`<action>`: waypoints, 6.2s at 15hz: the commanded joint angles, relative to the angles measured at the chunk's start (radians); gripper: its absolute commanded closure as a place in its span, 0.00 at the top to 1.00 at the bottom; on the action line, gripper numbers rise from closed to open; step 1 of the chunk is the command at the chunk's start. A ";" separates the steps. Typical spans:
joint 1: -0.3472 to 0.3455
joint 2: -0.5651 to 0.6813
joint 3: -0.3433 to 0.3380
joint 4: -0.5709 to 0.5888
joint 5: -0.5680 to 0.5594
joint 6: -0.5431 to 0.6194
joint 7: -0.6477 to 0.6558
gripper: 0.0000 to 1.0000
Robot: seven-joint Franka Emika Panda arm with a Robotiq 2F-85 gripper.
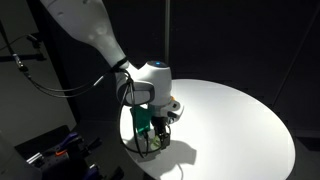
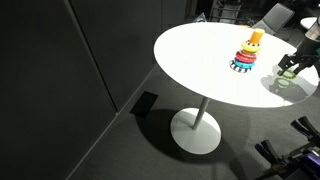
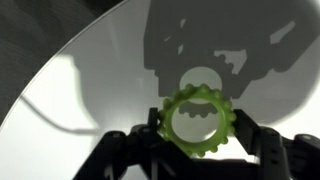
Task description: Put the yellow ring on the orange stand
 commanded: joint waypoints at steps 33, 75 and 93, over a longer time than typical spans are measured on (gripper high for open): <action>0.112 -0.141 0.054 0.404 0.162 -0.460 0.075 0.49; 0.141 -0.027 0.048 0.526 0.031 -0.567 0.229 1.00; 0.119 -0.064 0.047 0.500 0.100 -0.524 0.189 1.00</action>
